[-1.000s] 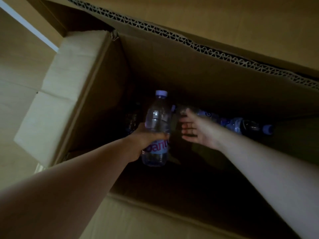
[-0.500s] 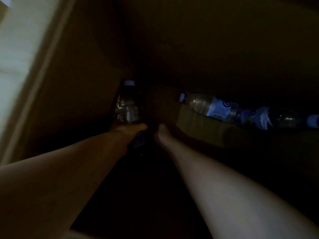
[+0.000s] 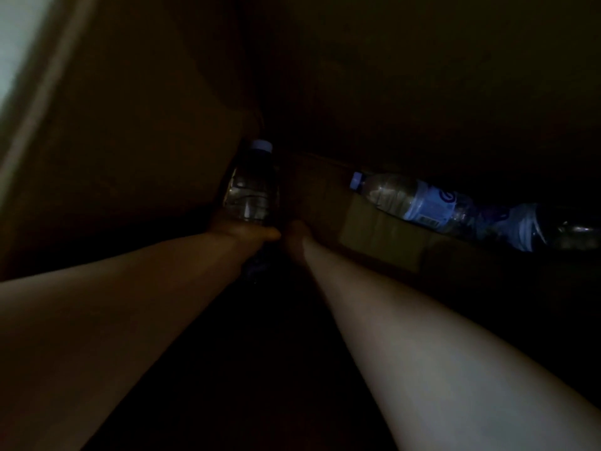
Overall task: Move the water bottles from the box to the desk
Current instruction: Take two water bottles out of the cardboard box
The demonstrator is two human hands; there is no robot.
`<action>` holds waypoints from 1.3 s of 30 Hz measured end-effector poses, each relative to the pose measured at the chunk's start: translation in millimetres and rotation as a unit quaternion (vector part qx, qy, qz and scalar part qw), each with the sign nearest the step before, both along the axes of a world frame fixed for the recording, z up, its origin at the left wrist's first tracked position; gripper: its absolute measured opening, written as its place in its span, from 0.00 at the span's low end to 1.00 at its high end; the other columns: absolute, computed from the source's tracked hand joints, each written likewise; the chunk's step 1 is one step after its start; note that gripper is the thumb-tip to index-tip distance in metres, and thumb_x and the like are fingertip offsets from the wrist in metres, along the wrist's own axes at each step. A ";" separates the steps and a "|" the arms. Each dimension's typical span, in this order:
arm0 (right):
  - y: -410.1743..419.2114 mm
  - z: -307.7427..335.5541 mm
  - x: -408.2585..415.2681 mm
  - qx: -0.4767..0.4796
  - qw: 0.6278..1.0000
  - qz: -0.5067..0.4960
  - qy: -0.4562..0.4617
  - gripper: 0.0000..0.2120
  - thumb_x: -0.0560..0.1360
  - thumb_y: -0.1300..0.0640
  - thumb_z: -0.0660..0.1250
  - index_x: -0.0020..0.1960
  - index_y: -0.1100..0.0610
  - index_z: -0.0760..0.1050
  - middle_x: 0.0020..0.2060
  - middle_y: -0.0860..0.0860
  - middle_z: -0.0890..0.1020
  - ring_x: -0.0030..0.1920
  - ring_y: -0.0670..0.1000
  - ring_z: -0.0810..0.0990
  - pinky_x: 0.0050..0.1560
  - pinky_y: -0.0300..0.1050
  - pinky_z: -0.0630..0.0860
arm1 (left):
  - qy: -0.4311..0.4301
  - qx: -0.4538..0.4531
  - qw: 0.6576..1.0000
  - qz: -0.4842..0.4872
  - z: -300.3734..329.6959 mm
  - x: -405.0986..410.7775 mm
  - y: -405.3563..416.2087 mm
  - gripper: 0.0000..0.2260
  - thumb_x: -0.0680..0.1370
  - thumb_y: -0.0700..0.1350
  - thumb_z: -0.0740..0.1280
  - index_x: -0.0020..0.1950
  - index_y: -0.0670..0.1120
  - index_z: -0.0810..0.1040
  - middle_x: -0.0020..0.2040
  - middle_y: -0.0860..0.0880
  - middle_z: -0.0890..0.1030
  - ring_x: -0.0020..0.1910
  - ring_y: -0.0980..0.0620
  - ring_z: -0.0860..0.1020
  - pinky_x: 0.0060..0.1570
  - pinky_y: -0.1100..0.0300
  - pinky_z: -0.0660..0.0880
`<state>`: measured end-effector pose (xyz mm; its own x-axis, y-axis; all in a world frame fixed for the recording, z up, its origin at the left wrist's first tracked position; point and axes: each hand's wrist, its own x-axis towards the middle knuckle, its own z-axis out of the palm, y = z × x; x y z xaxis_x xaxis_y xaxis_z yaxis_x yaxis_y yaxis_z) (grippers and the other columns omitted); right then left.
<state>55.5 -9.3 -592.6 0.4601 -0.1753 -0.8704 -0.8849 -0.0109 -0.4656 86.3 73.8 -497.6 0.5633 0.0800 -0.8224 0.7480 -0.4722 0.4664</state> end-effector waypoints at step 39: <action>-105.4 96.7 -100.2 -0.027 0.997 -0.068 -0.006 0.19 0.72 0.57 0.74 0.62 0.55 0.76 0.53 0.51 0.81 0.54 0.50 0.80 0.54 0.41 0.74 | 0.136 0.014 0.984 -0.112 63.7 -22.2 -45.6 0.36 0.66 0.41 0.78 0.70 0.41 0.67 0.62 0.37 0.76 0.59 0.36 0.76 0.60 0.38 0.73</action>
